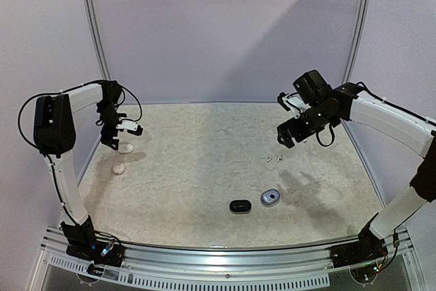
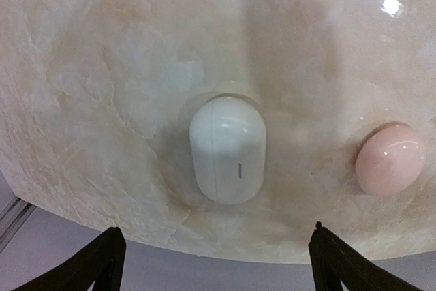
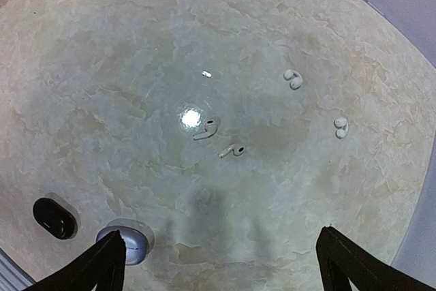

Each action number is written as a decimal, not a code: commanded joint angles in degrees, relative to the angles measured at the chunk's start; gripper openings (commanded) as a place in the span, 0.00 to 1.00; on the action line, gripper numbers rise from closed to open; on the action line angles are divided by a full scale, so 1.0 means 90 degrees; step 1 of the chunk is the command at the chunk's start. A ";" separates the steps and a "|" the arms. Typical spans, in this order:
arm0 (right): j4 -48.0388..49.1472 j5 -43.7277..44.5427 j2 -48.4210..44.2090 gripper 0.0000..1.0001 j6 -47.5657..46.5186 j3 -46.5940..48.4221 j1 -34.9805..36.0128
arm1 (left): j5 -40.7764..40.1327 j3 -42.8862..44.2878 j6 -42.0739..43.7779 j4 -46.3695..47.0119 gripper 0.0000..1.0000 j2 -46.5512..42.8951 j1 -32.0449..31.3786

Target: Insert the wireless bluetooth earbuds into the charging case

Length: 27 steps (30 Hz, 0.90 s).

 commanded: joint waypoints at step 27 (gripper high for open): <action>0.0343 0.0828 0.0273 0.99 0.0414 0.0585 0.0543 | 0.0478 -0.1069 -0.0138 0.0861 0.00 -0.0218 -0.0135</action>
